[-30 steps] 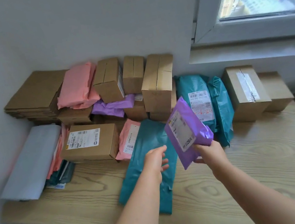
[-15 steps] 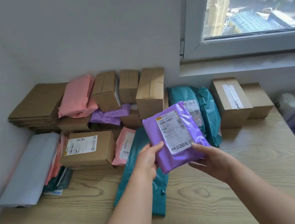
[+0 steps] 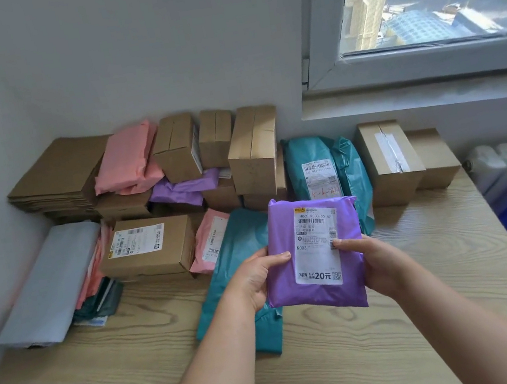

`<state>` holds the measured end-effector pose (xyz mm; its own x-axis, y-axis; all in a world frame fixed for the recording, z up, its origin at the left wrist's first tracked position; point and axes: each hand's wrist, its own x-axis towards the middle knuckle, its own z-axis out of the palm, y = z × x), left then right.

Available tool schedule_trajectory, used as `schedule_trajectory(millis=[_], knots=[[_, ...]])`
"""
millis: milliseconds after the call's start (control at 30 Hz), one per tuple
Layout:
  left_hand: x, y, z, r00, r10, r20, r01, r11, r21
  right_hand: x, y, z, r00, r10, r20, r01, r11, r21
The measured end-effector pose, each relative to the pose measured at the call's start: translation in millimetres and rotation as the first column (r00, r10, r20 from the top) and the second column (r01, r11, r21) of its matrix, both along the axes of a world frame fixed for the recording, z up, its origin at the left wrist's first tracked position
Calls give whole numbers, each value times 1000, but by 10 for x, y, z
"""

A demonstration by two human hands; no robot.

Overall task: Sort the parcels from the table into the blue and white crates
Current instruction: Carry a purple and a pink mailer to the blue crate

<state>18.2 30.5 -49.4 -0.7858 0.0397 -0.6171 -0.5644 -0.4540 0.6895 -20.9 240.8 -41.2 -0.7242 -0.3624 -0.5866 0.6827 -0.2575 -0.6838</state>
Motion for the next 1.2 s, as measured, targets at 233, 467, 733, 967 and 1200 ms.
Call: schedule_trajectory(millis=[233, 467, 733, 967, 1200], knots=[[-16, 65, -7, 1000, -7, -5, 7, 1000, -13, 35, 74, 11, 999, -36, -1, 36, 999, 13], [-63, 234, -82, 997, -70, 31, 73, 993, -94, 37, 239, -78, 997, -79, 24, 76, 991, 113], [33, 757, -439, 935, -242, 257, 329, 865, -380, 146, 611, -521, 987, -153, 43, 119, 888, 444], [96, 1343, -783, 846, -429, 317, 527, 761, -377, 228, 1070, -918, 998, -14, 59, -33, 694, 719], [78, 1529, -901, 719, -554, 420, 663, 364, -654, 290, 1149, -1005, 906, 379, 188, -313, 301, 901]])
